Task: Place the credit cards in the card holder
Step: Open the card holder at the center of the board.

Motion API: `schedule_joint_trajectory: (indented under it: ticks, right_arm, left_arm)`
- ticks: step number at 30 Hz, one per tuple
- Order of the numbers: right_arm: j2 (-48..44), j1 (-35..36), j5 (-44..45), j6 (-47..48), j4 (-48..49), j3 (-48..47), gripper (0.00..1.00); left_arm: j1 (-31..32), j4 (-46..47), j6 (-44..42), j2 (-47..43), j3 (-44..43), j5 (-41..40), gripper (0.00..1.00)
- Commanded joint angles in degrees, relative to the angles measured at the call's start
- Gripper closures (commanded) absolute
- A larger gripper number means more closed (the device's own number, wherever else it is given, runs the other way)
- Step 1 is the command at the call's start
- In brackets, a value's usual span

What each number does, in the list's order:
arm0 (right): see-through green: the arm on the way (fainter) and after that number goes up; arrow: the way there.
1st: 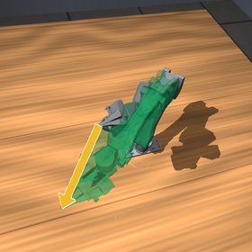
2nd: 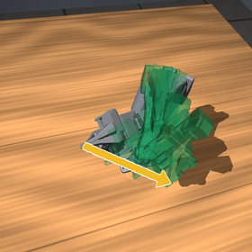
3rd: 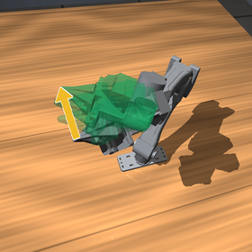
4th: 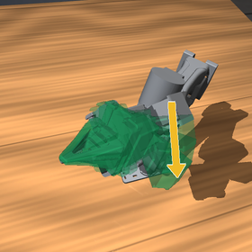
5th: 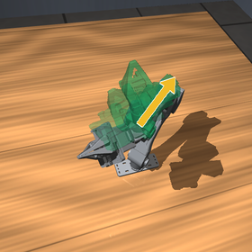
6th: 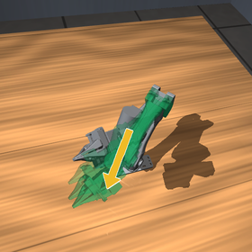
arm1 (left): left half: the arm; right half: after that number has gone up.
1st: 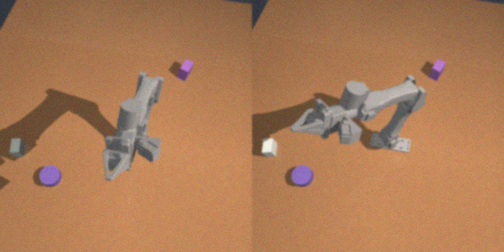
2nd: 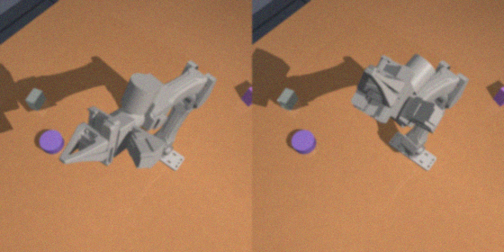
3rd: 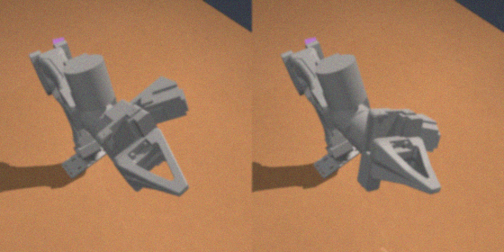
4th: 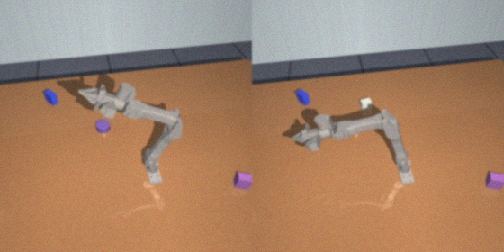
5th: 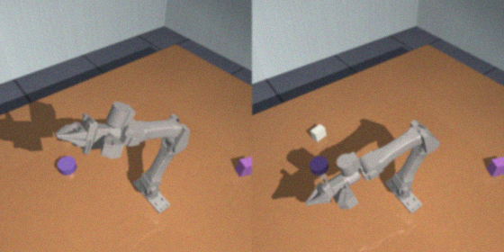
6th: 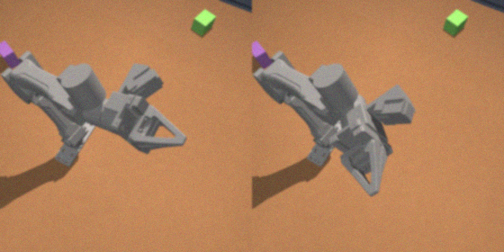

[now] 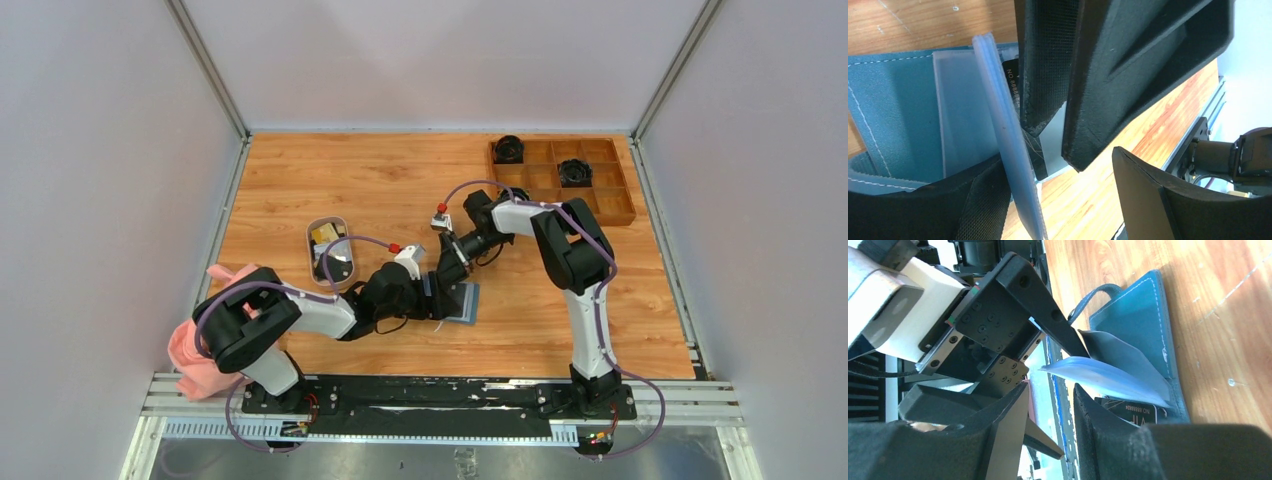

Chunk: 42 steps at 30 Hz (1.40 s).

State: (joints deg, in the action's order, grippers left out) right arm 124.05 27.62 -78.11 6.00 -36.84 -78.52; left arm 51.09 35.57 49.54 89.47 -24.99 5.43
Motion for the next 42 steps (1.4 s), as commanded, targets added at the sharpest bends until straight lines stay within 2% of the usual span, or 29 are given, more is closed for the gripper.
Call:
schedule_joint_trajectory:
  ticks: [1, 2, 8, 13, 18, 22, 26, 32, 42]
  right_arm:
    - [1.5, 1.3, -2.7, -1.9, 0.1, -1.7, 0.58]
    - [1.7, 1.4, -2.7, -2.0, 0.1, -2.0, 0.58]
    - [-0.8, -0.4, -1.3, 1.1, -1.2, -3.0, 0.58]
    - [-6.5, -3.8, 6.6, 10.3, -6.1, -2.1, 0.57]
    - [-9.3, -3.7, 15.1, 13.3, -5.7, 1.3, 0.61]
    - [-7.4, -2.2, 16.6, 12.4, -4.6, 1.6, 0.77]
    - [-5.4, 0.5, 19.0, 10.7, -3.3, 1.1, 0.84]
    - [-4.1, 2.9, 24.3, 9.4, -1.7, 1.1, 0.86]
    - [-3.8, 3.2, 33.7, 9.7, -1.7, 1.7, 0.86]
  left_arm:
    - [-1.4, -8.7, -1.6, 2.5, 2.4, -2.9, 0.27]
    - [-1.6, -8.7, -1.4, 2.6, 2.4, -3.0, 0.33]
    - [-2.6, -8.7, -0.3, 3.1, 3.0, -3.3, 0.55]
    - [-2.8, -8.6, 0.0, 3.8, 2.8, -3.5, 0.62]
    - [-2.8, -8.6, 0.2, 4.2, 2.2, -3.1, 0.64]
    - [-2.8, -8.6, 0.1, 3.7, 2.2, -3.0, 0.63]
    - [-2.8, -8.6, 0.0, 2.5, 2.5, -3.0, 0.61]
    - [-2.9, -8.7, -0.2, 0.7, 3.1, -3.4, 0.55]
    - [-6.1, -13.3, -2.2, -5.5, 4.1, -4.4, 0.55]
